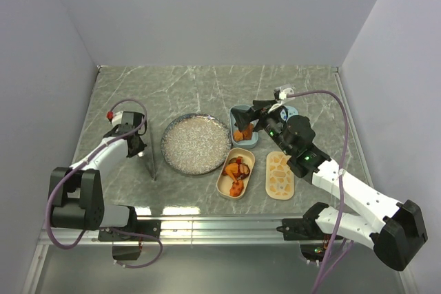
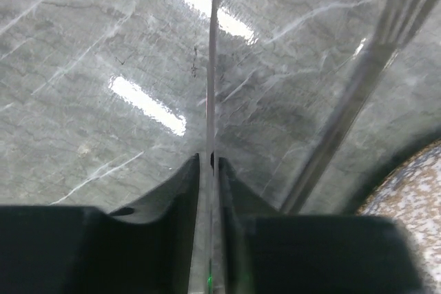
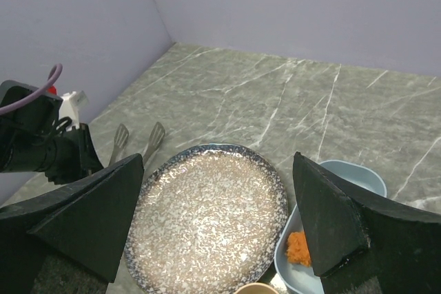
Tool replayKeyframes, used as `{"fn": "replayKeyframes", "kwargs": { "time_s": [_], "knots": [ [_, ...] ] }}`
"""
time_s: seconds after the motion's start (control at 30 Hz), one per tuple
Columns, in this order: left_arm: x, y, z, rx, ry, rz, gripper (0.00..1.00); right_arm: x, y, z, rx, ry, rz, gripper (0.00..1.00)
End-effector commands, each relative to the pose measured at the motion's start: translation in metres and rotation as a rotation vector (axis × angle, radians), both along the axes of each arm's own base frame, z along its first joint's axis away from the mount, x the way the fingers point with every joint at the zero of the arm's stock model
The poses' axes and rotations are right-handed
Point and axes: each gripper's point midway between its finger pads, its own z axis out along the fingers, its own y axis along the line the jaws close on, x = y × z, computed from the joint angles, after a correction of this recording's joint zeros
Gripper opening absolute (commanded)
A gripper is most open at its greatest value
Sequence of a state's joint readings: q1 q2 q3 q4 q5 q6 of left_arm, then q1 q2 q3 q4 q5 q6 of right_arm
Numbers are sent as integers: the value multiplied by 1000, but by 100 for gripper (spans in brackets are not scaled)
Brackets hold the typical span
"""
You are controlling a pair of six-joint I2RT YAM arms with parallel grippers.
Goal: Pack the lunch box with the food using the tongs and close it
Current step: Put down the clamp, then pick up the lid of the lunch box with the left arm
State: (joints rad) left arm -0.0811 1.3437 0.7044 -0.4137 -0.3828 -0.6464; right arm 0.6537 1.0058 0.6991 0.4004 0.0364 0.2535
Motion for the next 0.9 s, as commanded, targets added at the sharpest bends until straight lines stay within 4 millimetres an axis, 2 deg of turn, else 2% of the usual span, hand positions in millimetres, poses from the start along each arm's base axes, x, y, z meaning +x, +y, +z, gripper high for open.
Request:
{"fn": "replayKeyframes", "kwargs": {
  "time_s": [0.0,0.07,0.1,0.2,0.3,0.37,0.43,0.5,0.53,0.57,0.6,0.63,0.7,0.73,0.77,0.83,0.87],
  "knots": [
    [17,3,19,24,-53,-3,25,1,-1,16,31,-35,1,95],
    [20,2,26,23,-75,-9,32,1,-1,15,29,-34,-2,95],
    [21,2,29,24,-87,-10,40,1,-1,14,27,-34,-4,95],
    [26,3,44,25,-133,-9,52,-1,-5,17,30,-42,-13,95],
    [31,4,71,33,-216,6,59,-5,-11,22,37,-58,-27,95],
    [32,7,98,48,-304,24,64,-6,-16,20,34,-59,-43,95],
    [31,7,128,42,-411,32,76,-9,-22,25,41,-75,-59,95],
    [31,4,147,35,-487,20,89,-12,-27,24,37,-75,-70,96],
    [28,2,163,28,-542,9,93,-12,-28,25,33,-77,-75,97],
    [25,2,167,34,-564,4,99,-11,-31,22,27,-68,-92,97],
    [23,3,174,36,-591,5,100,-10,-32,21,20,-63,-102,98],
    [20,1,192,27,-668,4,99,-8,-34,18,8,-57,-113,98],
    [16,-1,196,31,-717,-23,100,-4,-39,12,-6,-40,-149,99],
    [15,-3,215,29,-803,-39,99,-4,-41,9,-9,-29,-164,100],
    [13,-4,212,27,-818,-53,99,-2,-45,5,-17,-21,-179,100],
    [13,-7,227,24,-901,-78,99,-1,-52,2,-21,-13,-216,100],
    [13,-8,226,24,-910,-87,99,-2,-55,1,-23,-12,-228,100]
  ]
}}
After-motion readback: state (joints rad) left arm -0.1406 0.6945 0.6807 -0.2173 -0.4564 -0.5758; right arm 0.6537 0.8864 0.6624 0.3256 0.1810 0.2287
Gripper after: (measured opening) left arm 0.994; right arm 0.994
